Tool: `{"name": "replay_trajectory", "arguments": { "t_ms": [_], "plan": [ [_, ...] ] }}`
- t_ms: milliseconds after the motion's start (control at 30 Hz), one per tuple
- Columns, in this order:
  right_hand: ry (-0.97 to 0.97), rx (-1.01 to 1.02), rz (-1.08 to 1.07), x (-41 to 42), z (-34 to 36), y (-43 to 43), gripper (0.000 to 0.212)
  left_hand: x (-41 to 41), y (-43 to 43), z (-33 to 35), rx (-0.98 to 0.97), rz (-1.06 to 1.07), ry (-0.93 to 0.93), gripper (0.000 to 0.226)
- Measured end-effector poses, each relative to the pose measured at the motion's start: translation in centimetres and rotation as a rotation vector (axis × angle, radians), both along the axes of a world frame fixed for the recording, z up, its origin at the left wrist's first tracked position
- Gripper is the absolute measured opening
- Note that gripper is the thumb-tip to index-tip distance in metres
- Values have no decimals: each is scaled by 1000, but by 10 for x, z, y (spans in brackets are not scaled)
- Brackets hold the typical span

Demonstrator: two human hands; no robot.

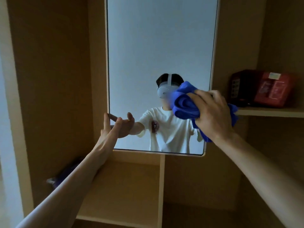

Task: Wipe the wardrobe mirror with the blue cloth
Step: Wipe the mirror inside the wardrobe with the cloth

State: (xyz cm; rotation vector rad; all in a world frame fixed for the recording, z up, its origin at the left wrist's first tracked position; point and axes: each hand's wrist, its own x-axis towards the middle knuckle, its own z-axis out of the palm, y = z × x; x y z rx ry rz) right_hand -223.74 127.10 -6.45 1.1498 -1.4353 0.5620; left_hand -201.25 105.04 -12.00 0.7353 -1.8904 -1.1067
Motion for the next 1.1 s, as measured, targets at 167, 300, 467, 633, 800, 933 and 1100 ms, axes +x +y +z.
{"name": "replay_trajectory", "arguments": {
  "t_ms": [167, 300, 467, 633, 800, 933, 1100],
  "plan": [
    [19, 135, 69, 18, -74, -20, 57, 6, 7, -14, -27, 39, 20, 105],
    [33, 348, 123, 37, -133, -31, 53, 5, 12, -23, -35, 92, 42, 101],
    [17, 406, 155, 42, -138, -34, 50, 1, 16, -36, -82, 123, 34, 90],
    [22, 231, 137, 46, -80, -32, 48, 5, 12, -35, -112, 108, -31, 98],
    [-39, 103, 84, 40, -14, -36, 51, 4, 15, -34, -104, 115, -3, 100],
    [0, 176, 124, 48, -48, -46, 46, -1, 16, -39, -128, 139, 8, 102],
    [16, 437, 170, 58, -129, -51, 44, -8, 18, -37, -168, 248, -7, 90]
  ]
}}
